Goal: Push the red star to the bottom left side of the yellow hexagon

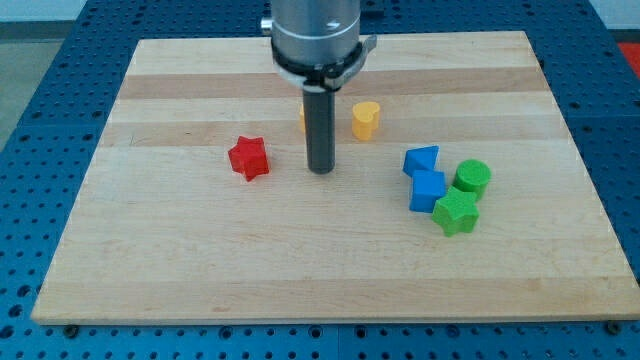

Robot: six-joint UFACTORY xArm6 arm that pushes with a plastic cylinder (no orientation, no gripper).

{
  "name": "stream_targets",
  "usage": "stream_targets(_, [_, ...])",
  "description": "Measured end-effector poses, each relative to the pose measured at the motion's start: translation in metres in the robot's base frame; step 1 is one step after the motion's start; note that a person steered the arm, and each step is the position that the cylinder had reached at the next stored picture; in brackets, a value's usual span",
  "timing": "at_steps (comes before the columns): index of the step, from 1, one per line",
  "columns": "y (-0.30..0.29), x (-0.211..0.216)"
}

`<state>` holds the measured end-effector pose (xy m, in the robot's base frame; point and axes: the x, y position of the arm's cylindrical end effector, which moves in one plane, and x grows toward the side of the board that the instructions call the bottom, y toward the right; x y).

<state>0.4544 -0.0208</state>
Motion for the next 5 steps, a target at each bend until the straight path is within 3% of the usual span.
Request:
stream_targets(2, [-0.068, 0.044])
stream_targets(3, [-0.104, 0.048])
stream_targets(5, [-0.12, 0.024])
